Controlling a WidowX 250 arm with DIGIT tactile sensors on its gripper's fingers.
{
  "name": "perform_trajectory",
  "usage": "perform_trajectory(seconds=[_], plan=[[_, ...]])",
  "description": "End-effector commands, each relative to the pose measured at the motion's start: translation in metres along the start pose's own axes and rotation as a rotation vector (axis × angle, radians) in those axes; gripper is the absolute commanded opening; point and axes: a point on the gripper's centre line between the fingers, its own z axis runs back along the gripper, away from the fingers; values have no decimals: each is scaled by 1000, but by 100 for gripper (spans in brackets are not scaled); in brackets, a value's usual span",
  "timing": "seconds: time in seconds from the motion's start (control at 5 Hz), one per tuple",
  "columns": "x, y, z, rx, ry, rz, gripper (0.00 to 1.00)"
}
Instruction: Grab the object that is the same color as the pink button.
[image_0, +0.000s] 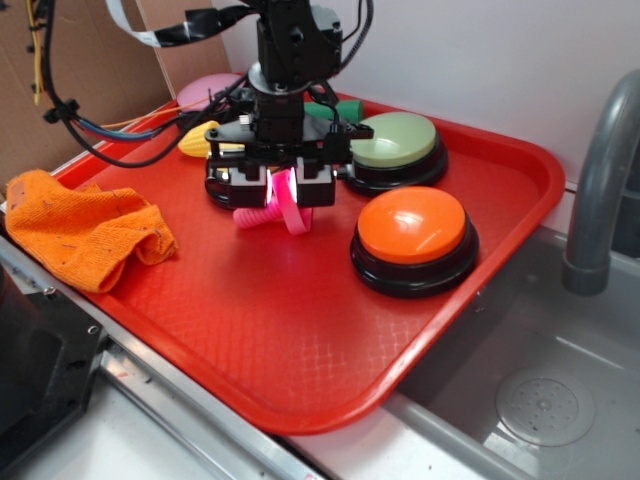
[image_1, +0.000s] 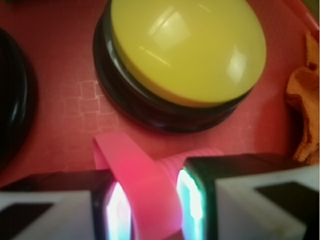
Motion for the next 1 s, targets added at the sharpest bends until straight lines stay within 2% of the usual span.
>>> perform_trajectory(seconds=[0.0, 0.2, 0.4, 0.6, 0.8], plan=[[14, 15, 49, -46, -52, -216, 0], [12, 31, 85, -34, -67, -378, 0], [11, 52, 110, -34, -50, -544, 0], [13, 84, 117, -89, -2, -696, 0], [14, 115, 124, -108, -11, -722, 0]])
